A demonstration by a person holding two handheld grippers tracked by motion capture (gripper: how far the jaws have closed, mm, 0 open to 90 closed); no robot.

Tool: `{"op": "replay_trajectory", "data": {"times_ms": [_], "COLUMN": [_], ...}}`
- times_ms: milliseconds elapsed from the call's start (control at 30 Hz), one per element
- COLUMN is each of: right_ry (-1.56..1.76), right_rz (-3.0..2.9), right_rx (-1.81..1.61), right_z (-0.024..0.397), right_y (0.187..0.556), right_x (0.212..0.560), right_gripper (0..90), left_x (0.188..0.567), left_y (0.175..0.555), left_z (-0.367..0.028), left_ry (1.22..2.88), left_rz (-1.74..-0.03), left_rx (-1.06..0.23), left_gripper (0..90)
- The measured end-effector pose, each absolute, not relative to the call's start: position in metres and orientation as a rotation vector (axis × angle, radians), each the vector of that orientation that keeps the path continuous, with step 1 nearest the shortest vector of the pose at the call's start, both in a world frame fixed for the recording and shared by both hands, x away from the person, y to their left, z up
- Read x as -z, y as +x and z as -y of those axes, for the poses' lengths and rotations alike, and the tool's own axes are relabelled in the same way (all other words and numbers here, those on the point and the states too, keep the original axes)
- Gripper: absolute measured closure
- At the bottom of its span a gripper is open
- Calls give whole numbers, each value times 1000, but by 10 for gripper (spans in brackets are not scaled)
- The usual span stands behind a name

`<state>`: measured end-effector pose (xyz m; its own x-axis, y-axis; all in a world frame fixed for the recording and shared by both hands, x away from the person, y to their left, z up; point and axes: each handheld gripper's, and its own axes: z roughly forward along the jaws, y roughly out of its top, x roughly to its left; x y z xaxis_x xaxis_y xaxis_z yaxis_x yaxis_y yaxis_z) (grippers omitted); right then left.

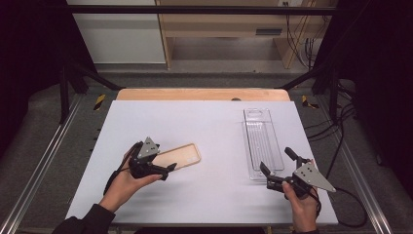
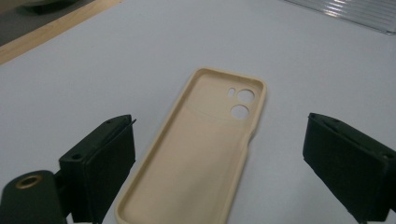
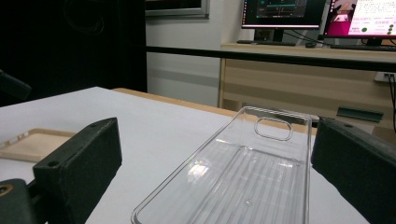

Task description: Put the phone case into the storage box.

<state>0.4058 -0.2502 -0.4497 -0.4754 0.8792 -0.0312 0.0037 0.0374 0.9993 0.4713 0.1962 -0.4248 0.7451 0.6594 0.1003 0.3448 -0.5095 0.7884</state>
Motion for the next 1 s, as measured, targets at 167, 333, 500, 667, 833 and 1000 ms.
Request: {"op": "replay_trajectory", "data": {"times_ms": [167, 333, 500, 667, 833, 1000], "right_ry": [918, 913, 914, 915, 915, 916], "right_rz": [-1590, -1594, -1593, -1595, -1594, -1594], "right_rx": [-1527, -1524, -1524, -1522, -1520, -1520], "right_z": [251, 249, 249, 249, 250, 250], "right_y": [406, 406, 406, 406, 406, 406], "right_x": [450, 450, 450, 450, 450, 450], "right_gripper": [22, 22, 22, 22, 22, 22], "left_x": [424, 426, 427, 428, 430, 433], "left_y": [476, 479, 483, 487, 489, 491], "left_z": [-192, -188, -186, -186, -185, -182], "left_ry": [2162, 2189, 2213, 2225, 2237, 2264], "left_rz": [-747, -745, -744, -751, -763, -766], "left_rx": [-482, -462, -440, -440, -438, -430], "left_gripper": [147, 242, 338, 456, 575, 704]}}
